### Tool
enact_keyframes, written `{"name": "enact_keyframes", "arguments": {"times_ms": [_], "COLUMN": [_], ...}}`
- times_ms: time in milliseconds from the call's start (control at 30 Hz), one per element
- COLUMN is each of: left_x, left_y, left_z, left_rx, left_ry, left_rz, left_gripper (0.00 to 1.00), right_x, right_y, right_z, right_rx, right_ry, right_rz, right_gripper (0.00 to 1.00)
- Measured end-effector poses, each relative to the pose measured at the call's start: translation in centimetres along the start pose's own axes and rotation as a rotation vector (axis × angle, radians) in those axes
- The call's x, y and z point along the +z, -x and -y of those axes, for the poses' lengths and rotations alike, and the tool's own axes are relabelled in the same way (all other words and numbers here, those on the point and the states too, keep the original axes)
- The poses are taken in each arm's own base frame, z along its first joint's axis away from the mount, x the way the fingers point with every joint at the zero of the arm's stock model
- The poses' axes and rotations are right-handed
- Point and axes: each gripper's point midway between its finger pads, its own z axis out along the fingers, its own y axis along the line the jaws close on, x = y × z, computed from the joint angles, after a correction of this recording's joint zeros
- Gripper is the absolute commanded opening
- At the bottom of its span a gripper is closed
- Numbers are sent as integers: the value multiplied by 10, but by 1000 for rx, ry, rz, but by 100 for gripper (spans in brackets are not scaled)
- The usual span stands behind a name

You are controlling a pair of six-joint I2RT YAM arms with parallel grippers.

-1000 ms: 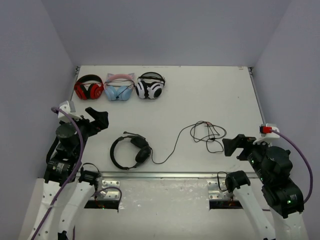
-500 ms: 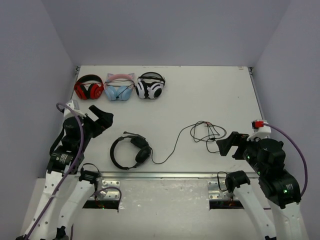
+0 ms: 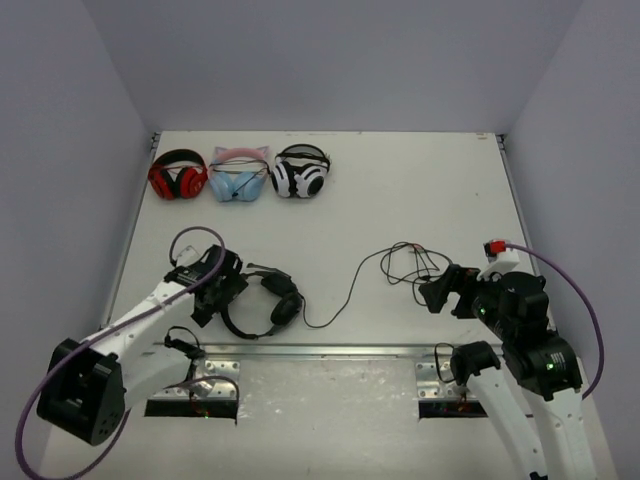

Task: Wrap the headphones

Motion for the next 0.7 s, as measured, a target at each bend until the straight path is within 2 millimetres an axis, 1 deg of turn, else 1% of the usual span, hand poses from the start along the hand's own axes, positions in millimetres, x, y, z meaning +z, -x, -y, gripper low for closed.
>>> {"name": "enact_keyframes", "arguments": {"times_ms": [33, 100, 133, 167, 200, 233, 300, 333, 400, 433, 467, 500, 533, 633, 700], "left_x": [6, 22, 26, 27, 28, 28, 27, 26, 26, 26, 25, 24, 23, 20, 15], "left_y": [-5, -18, -23, -21, -22, -24, -30, -33, -39, -43, -46, -51, -55, -67, -70], "left_z": [-2, -10, -16, -7, -1, 5, 20, 29, 48, 60, 70, 79, 86, 110, 118], "left_rx": [13, 50, 71, 82, 108, 126, 189, 213, 272, 293, 322, 353, 367, 397, 436], "left_ry": [23, 95, 135, 127, 118, 107, 84, 75, 65, 52, 45, 37, 23, -30, -46], "left_rz": [-8, -38, -43, -24, -6, 6, 24, 29, 36, 42, 47, 48, 51, 53, 56], "left_gripper": [97, 98, 95, 91, 83, 79, 64, 42, 26, 16, 10, 2, 0, 0, 1], "right_x": [0, 1, 1, 2, 2, 2, 3, 3, 3, 3, 3, 3, 3, 2, 3], "right_y": [1, 3, 4, 4, 4, 4, 4, 4, 4, 4, 4, 4, 4, 3, 3], "right_z": [-1, -4, -5, -6, -7, -7, -8, -9, -10, -11, -12, -13, -14, -15, -17], "right_rx": [0, -1, -2, -3, -3, -3, -4, -3, 2, 4, 6, 8, 9, 13, 16], "right_ry": [6, 22, 30, 36, 40, 43, 49, 52, 59, 63, 68, 72, 77, 85, 96], "right_rz": [5, 14, 19, 21, 22, 22, 23, 22, 21, 21, 22, 21, 20, 16, 13], "right_gripper": [99, 99, 99, 99, 99, 99, 99, 99, 99, 99, 99, 99, 99, 99, 99]}}
